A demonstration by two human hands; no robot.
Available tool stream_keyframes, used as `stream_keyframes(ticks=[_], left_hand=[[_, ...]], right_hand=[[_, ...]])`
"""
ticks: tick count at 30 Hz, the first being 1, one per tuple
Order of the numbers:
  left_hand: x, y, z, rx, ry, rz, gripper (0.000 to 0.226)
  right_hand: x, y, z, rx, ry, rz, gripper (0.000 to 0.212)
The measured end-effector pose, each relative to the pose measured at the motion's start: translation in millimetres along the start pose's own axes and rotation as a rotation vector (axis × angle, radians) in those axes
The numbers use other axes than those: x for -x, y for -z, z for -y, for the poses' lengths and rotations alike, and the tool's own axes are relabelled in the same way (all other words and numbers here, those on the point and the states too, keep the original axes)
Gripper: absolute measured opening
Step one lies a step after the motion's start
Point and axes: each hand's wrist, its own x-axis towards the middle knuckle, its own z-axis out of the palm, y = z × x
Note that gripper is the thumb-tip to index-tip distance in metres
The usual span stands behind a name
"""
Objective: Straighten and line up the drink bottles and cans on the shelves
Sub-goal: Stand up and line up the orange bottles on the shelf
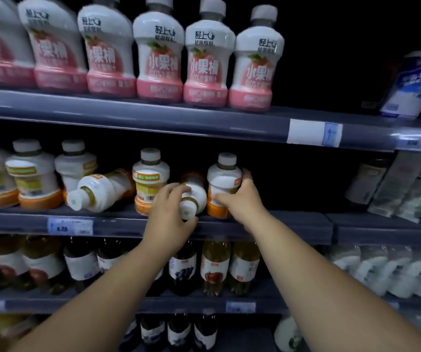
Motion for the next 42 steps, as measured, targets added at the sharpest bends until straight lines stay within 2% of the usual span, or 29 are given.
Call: stream_keyframes(ticks=[2, 6, 11, 14, 17, 20, 22, 25, 29, 33, 36, 40, 42], left_hand=[[-0.1, -1.8, -5.9, -0.020, 0.020, -0.009, 0.062], [-16.5, 8.2, -19.4, 0.040, 0.035, -0.021, 0.060], [-58.5, 19.0, -53.5, 0.231, 0.159, -0.126, 0.030], [-82.4, 11.6, -60.1, 0.369, 0.252, -0.171, 0.023], [-87.4, -9.4, -53.2, 0.363, 0.324, -0.002, 0.039], [-74.4, -29.8, -38.4, 0.502, 0.323, 0.133, 0.080], [-65.7, -39.6, -28.6, 0.488, 0.298, 0.191, 0.100], [-60.4, -48.7, -19.5, 0.393, 0.309, 0.161, 0.094], [-59.5, -52.2, -13.3, 0.362, 0.315, 0.172, 0.089], [-58.0, -52.9, -14.4, 0.353, 0.301, 0.170, 0.089], [-57.4, -49.6, -11.8, 0.337, 0.331, 0.167, 0.088], [-51.8, -48.4, -10.6, 0.338, 0.339, 0.178, 0.075], [-49.6, -48.7, -11.2, 0.349, 0.336, 0.179, 0.069]], right_hand=[[-4.1, 3.9, -3.3, -0.003, 0.023, 0.033, 0.078], [-5.5, 18.6, -8.2, 0.009, 0.063, 0.039, 0.084], [-7.5, 41.5, -17.3, 0.009, 0.050, -0.025, 0.089], [-7.9, 49.5, -23.7, 0.022, 0.043, -0.096, 0.091], [-8.1, 50.3, -26.9, 0.042, 0.040, -0.097, 0.091], [-4.4, 50.2, -29.7, 0.019, 0.012, -0.027, 0.094], [-2.7, 49.6, -34.6, 0.038, 0.007, -0.021, 0.097], [-1.3, 52.9, -38.4, 0.104, 0.022, -0.066, 0.103], [-1.4, 57.5, -42.3, 0.116, -0.014, 0.028, 0.103], [0.9, 57.7, -44.8, 0.142, 0.006, -0.019, 0.106], [2.5, 57.1, -45.7, 0.133, 0.001, 0.051, 0.109], [1.4, 59.5, -45.3, 0.157, -0.012, -0.018, 0.118], [2.3, 58.7, -43.4, 0.127, -0.028, 0.006, 0.118]])
